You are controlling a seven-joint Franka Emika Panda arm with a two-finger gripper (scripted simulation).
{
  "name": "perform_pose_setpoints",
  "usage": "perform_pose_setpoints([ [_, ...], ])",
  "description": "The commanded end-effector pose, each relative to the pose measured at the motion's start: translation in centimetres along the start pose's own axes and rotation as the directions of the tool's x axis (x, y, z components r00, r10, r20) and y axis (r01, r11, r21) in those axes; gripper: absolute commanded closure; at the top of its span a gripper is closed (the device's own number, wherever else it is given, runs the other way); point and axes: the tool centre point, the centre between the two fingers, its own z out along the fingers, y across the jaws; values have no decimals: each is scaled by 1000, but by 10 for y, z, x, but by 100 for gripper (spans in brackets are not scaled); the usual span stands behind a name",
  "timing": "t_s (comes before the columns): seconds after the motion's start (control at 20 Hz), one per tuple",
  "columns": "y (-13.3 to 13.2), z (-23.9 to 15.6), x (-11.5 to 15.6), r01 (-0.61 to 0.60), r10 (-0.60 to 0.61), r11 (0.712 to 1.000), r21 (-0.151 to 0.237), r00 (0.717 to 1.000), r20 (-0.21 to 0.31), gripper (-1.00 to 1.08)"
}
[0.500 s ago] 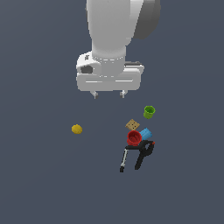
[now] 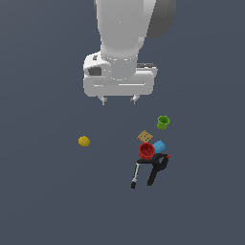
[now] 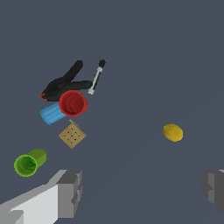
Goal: Pick up a designated object from a clutter of objects.
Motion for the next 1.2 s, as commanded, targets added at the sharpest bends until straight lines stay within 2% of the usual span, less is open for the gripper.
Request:
perform_pose_setpoints([
  [0.0, 0, -3, -2, 5, -5, 1000, -4, 1000, -1, -92],
  [0.3, 3, 3, 0, 8, -8, 1000, -1, 1000, -1, -92],
  [0.6, 18, 25, 6, 29, -29, 1000, 9, 1000, -3, -92],
  [0.85, 42, 58, 12, 56, -56, 998, 22, 998, -8, -92],
  [1.15, 83, 115, 15, 100, -99, 994, 34, 995, -19, -92],
])
